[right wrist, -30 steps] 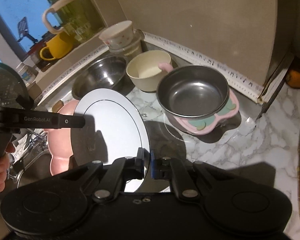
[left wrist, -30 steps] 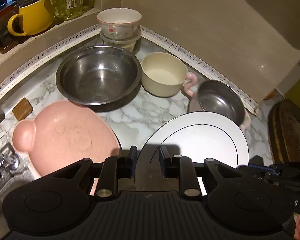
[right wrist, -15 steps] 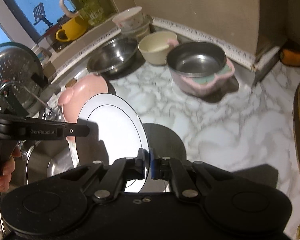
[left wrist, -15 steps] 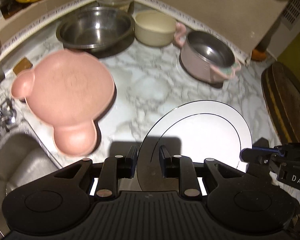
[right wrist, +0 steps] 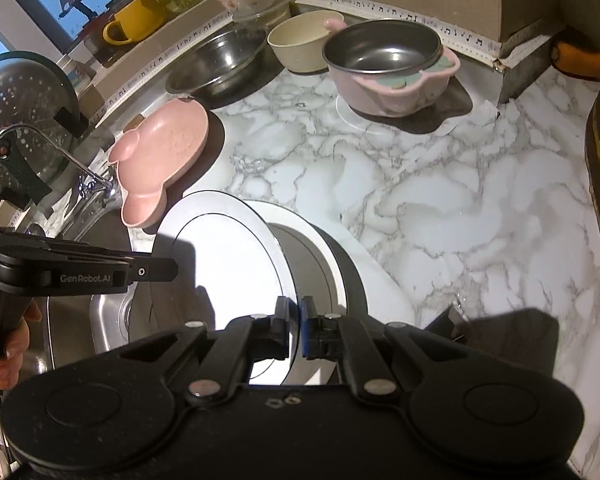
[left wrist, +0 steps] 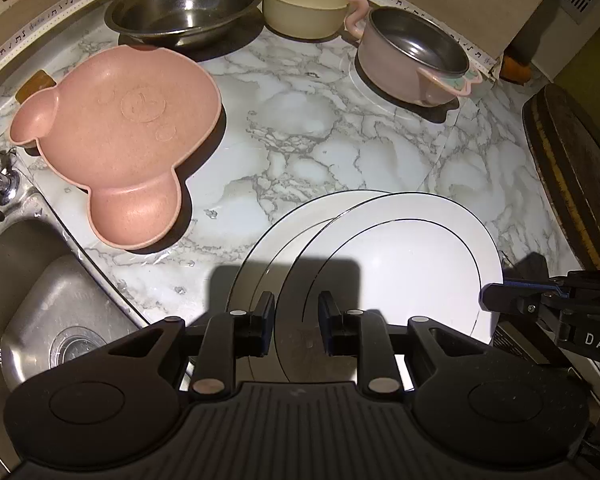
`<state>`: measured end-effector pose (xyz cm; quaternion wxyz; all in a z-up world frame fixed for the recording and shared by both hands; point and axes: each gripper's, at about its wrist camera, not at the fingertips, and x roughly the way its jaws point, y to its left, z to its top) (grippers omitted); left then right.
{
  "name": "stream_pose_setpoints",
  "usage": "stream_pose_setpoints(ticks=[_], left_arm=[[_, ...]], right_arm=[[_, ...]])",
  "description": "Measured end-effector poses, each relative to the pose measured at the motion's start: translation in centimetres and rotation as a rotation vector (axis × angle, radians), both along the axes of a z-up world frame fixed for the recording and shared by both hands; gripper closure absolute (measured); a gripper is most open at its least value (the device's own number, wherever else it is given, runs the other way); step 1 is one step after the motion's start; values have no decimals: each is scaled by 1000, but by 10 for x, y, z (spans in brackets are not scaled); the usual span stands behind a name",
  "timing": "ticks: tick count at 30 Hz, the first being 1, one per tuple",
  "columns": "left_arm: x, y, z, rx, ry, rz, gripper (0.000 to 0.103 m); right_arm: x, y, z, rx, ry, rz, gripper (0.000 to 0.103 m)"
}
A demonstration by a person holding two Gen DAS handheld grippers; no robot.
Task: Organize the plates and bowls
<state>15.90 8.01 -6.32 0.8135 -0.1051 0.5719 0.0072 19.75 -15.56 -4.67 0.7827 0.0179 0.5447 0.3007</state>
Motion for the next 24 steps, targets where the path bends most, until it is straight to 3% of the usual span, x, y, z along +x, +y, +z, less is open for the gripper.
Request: stream_pose_setpoints(ticks=[24], left_arm=[[5,-6,-18,35,17,-41,81]], right_arm=[[13,6,-28,-29,61,-13,95]])
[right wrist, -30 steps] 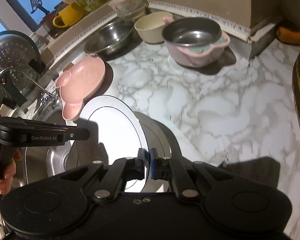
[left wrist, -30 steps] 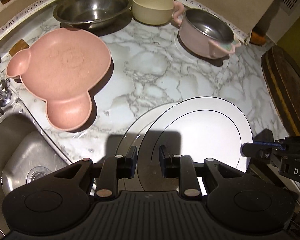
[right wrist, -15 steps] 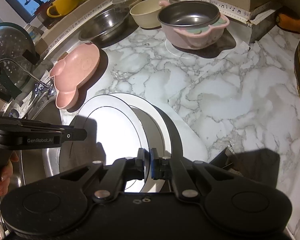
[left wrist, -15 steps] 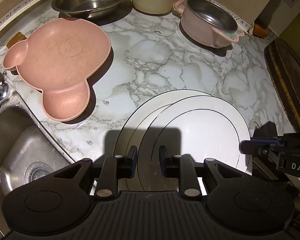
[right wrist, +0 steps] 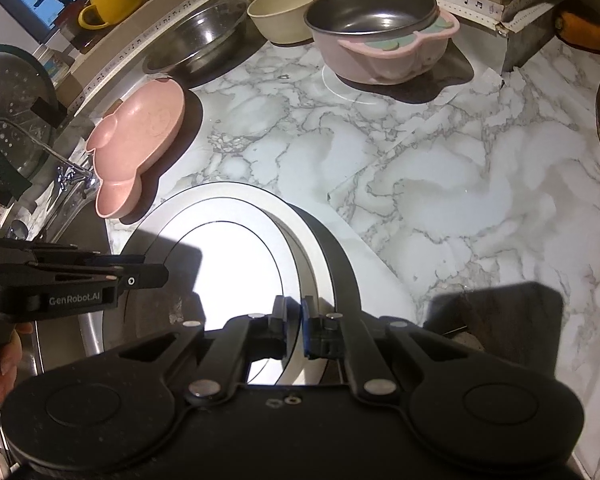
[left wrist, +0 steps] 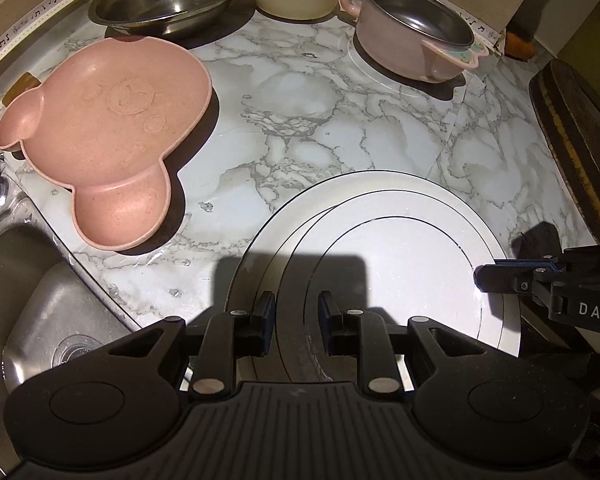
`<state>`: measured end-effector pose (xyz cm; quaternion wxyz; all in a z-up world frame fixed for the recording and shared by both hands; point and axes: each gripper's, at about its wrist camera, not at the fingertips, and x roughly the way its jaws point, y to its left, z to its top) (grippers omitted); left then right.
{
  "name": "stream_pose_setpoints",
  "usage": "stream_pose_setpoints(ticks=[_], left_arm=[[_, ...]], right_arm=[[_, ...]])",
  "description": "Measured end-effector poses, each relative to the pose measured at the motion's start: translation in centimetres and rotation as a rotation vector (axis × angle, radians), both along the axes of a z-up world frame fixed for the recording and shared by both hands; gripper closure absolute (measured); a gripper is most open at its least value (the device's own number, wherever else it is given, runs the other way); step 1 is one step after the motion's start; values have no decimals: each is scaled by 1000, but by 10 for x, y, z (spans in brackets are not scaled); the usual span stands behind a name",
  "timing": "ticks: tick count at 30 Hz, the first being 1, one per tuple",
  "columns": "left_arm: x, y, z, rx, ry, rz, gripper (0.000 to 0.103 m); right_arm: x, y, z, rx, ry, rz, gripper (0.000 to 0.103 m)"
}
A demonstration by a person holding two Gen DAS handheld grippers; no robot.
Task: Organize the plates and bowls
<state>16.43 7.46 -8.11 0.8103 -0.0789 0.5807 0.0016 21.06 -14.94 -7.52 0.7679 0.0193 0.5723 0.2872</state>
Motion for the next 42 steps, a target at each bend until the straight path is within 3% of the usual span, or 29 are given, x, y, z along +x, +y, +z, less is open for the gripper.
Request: stream_pose_setpoints(ticks=[10,16,22,29,34,38,40,42], left_arm=[[-4,7,7,-15,-29,15,81],[-8,-5,18,-18,-82,-35,81],[-11,-9,13,-46,-76,-39,81],[-21,-8,15,-76,-102,-17,81],[-30,-7,28,-57,-157,-7,81],[-37,0,42,-49,-207,15,80],[-39,4,48,-50,-226,29,77],[-42,10,52,-53,-242,40,64]], right_arm=[[2,0,-5,3,10,-9,96],[1,2,-7,-5,4,4,98],[0,4,-5,-21,-19,14,98],[-2,4,14,-17,-62,51,85],[-10,10,30,-22,-119,106,83],[-13,17,44,-17,-157,136,73],[-14,20,50,-16,-176,145,71],[-14,24,57,-12,-192,155,66]])
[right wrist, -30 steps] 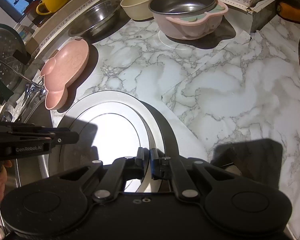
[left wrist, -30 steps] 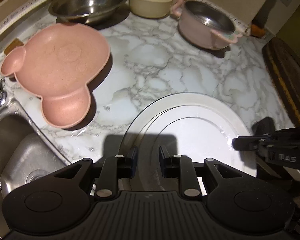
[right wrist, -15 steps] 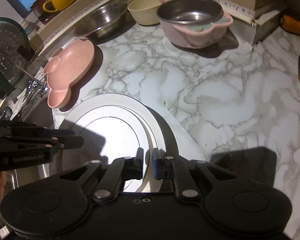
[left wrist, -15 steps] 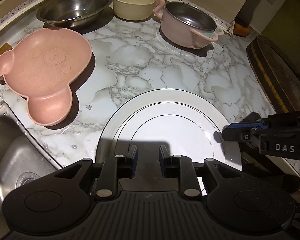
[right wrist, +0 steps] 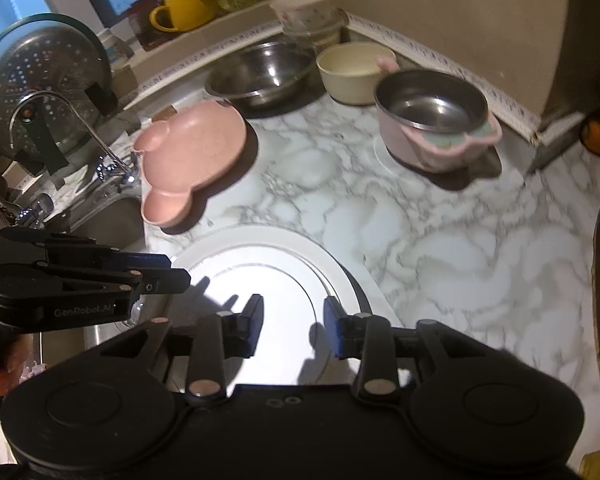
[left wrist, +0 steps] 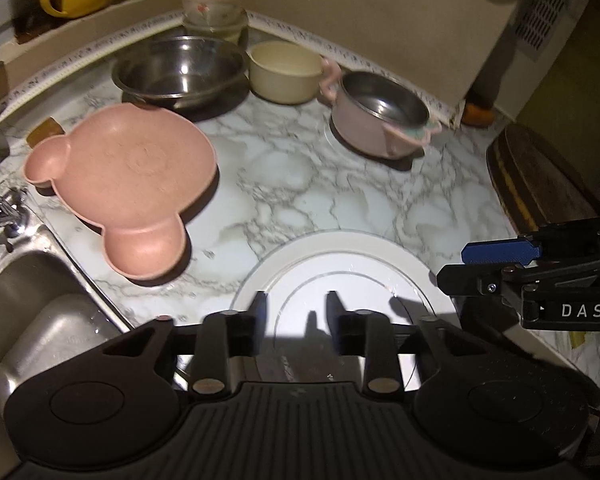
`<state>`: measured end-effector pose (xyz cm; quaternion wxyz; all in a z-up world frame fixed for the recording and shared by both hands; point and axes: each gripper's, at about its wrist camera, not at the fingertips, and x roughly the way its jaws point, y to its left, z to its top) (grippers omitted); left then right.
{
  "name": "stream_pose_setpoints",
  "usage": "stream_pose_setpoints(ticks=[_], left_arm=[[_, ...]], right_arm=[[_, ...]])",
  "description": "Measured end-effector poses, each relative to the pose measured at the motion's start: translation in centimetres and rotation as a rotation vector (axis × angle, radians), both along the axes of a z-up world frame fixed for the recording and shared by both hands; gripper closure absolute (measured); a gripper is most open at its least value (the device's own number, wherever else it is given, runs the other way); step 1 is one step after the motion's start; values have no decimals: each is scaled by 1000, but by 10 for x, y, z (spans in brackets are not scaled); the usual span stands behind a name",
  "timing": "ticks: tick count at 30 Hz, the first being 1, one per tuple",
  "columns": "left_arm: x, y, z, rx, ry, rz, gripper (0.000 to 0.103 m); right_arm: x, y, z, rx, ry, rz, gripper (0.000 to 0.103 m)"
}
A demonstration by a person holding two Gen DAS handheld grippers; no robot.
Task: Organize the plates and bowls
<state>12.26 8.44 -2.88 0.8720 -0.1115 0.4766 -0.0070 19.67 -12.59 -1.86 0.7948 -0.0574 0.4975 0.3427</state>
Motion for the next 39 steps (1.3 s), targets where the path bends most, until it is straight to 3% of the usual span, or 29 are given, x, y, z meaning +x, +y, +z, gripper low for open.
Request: stream_pose_setpoints(ticks=[2,3,14,20,26,30,39], left_arm=[[-3,5,5,9,-26,20,36],[-5,8,7,19,-40,29,35],[-2,40,17,72,-46,113,29],[10,59,18,97,-45,151,23],[26,77,12,135,-56,175,22],[38,94,4,129,-49,227,13],[66,130,-23,184,10,341,13]], right_arm=[[0,4,6,4,-17,7,60],[1,6,9,6,-25,12,58],[14,41,28,22,-84,82,24],[30,66,31,25,-102,122,13],[52,94,26,31,-95,141,7],[69,113,18,34,-80,145,5],[106,159,-7,8,-54,141,4]])
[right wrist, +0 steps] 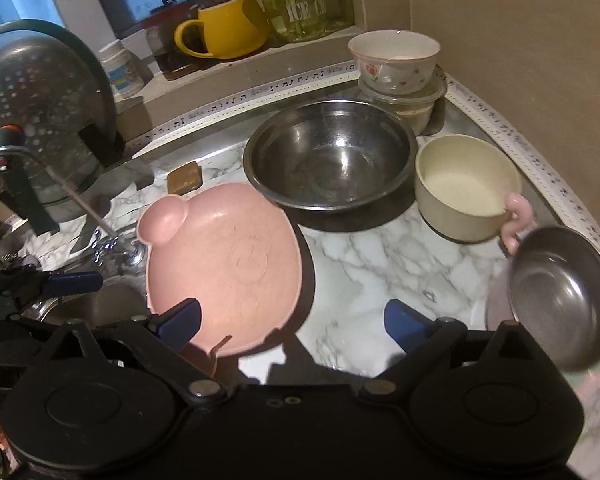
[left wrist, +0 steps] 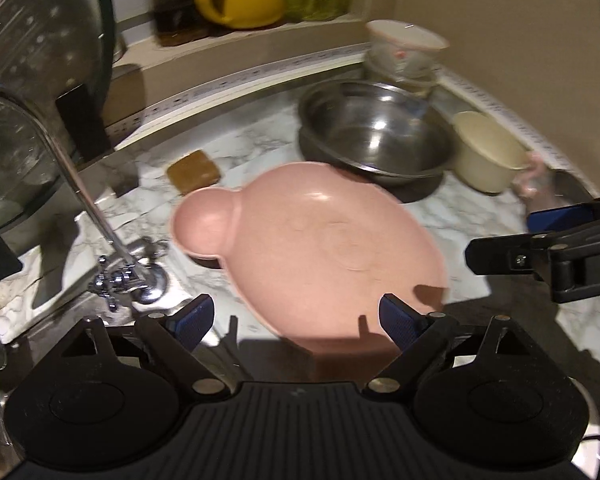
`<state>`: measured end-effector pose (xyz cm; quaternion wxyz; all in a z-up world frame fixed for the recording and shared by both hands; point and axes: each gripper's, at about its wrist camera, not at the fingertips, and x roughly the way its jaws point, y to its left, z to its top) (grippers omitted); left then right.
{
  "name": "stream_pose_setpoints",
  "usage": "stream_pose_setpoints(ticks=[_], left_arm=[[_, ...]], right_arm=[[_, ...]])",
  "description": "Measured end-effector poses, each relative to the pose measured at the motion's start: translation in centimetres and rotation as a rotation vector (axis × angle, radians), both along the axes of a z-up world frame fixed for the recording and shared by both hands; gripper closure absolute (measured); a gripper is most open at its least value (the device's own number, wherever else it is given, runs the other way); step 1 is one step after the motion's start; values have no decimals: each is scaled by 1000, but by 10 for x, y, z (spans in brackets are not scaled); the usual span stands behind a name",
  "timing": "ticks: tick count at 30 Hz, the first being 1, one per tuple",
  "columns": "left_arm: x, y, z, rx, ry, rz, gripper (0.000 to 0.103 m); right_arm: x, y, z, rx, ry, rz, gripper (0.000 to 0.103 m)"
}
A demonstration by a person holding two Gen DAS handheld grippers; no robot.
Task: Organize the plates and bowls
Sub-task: 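Open both tools and move them to the pink bear-shaped plate, then grasp the pink bear-shaped plate rim with both tools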
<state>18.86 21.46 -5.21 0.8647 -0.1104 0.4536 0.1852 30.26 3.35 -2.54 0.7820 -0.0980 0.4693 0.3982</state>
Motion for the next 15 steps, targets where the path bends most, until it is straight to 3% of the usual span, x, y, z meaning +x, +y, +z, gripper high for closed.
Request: stream_pose_setpoints(ticks=[3,9,15], left_arm=[[4,12,-8,-14,1,57,13],[10,39,-30,-117,12,114,13],[13,51,-45,-182,11,124,14]], right_arm=[[9,16,-10,-22,7,10,4],[24,38,-34,-53,47,2,9],[41,51,-55,-73,96,-1,27]])
